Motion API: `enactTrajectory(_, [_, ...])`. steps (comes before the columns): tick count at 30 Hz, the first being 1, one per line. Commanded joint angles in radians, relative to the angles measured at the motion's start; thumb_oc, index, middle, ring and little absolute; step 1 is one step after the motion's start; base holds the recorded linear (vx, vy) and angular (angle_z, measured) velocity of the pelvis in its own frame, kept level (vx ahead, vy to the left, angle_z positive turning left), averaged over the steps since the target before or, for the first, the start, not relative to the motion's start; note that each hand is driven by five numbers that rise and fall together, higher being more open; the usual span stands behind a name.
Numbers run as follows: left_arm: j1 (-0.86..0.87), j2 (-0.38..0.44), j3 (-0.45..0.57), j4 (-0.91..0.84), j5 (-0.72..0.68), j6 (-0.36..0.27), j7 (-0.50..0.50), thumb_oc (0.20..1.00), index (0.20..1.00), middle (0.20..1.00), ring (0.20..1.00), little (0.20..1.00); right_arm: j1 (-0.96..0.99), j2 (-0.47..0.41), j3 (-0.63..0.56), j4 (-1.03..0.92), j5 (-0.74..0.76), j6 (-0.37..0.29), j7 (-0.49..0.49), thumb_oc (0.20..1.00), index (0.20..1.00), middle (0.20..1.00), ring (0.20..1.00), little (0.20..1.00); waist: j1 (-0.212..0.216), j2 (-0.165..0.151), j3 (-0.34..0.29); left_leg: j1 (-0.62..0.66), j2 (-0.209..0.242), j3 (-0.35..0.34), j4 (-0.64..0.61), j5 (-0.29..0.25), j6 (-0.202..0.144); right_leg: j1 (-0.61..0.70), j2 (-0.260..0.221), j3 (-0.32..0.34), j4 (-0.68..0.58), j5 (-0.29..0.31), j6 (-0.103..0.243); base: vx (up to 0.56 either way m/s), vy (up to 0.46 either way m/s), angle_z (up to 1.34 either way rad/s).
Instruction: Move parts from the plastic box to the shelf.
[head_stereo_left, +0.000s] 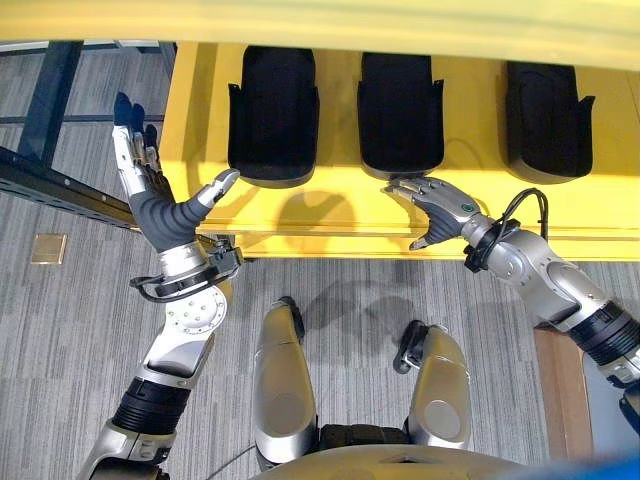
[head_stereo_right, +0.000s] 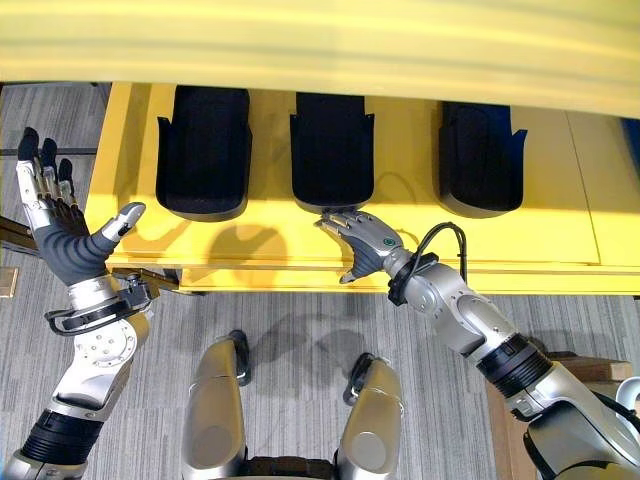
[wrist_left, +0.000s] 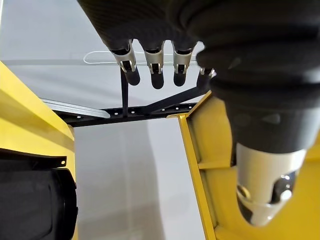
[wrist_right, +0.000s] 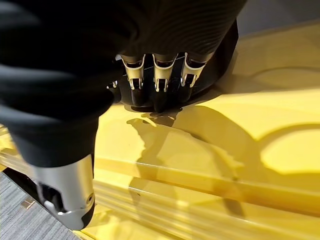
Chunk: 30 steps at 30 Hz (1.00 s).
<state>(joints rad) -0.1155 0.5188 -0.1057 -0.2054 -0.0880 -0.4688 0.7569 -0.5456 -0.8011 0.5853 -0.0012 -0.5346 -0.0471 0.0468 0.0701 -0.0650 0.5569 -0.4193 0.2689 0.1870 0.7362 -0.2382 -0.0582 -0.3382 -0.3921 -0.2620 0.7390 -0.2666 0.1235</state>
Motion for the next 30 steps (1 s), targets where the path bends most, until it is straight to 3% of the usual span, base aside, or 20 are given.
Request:
enactTrajectory(1, [0.037, 0.005, 0.031, -0.109, -0.003, -0.044, -0.010, 1.000, 1.000, 1.000, 1.000, 1.000, -0.034, 0.027, -0.066, 0.006, -0.002, 0.000, -0.034, 1.000, 1.000, 1.000, 1.000, 1.000, 0.015, 0.025, -0.037, 0.098, 0.012, 0.062, 0.022, -0.117, 0.077, 0.028, -0.009, -0.015, 0.019, 0.022, -0.026, 0.00, 0.000, 0.00])
enactTrajectory(8, [0.035, 0.005, 0.036, -0.109, -0.012, -0.038, -0.015, 1.000, 1.000, 1.000, 1.000, 1.000, -0.035, 0.033, -0.072, 0.006, 0.005, -0.018, -0.008, 1.000, 1.000, 1.000, 1.000, 1.000, 0.015, 0.026, -0.037, 0.098, 0.009, 0.061, 0.028, -0.122, 0.079, 0.029, -0.011, -0.015, 0.024, 0.018, -0.026, 0.00, 0.001, 0.00])
enactTrajectory(18, [0.036, 0.008, 0.041, -0.105, -0.016, -0.049, -0.003, 1.000, 1.000, 1.000, 1.000, 1.000, -0.017, 0.045, -0.019, -0.074, 0.038, -0.038, 0.121, 1.000, 1.000, 1.000, 1.000, 1.000, 0.012, 0.026, -0.037, 0.094, 0.006, 0.065, 0.028, -0.121, 0.079, 0.020, -0.012, -0.008, 0.028, 0.016, -0.024, 0.00, 0.000, 0.00])
enactTrajectory(24, [0.034, 0.014, 0.040, -0.110, -0.009, -0.046, 0.008, 1.000, 1.000, 1.000, 1.000, 1.000, -0.014, 0.051, 0.041, -0.117, 0.047, -0.001, 0.210, 1.000, 1.000, 1.000, 1.000, 1.000, 0.014, 0.019, -0.037, 0.098, 0.007, 0.071, 0.017, -0.116, 0.079, 0.024, -0.007, -0.010, 0.023, 0.016, -0.023, 0.00, 0.000, 0.00])
enactTrajectory(30, [0.032, 0.021, 0.041, -0.117, 0.008, -0.058, 0.031, 1.000, 1.000, 1.000, 1.000, 1.000, 0.018, 0.038, 0.071, -0.146, 0.067, -0.006, 0.256, 1.000, 1.000, 1.000, 1.000, 1.000, 0.008, 0.012, -0.037, 0.084, 0.011, 0.071, 0.027, -0.120, 0.082, 0.010, -0.006, -0.006, 0.031, 0.012, -0.023, 0.00, 0.000, 0.00])
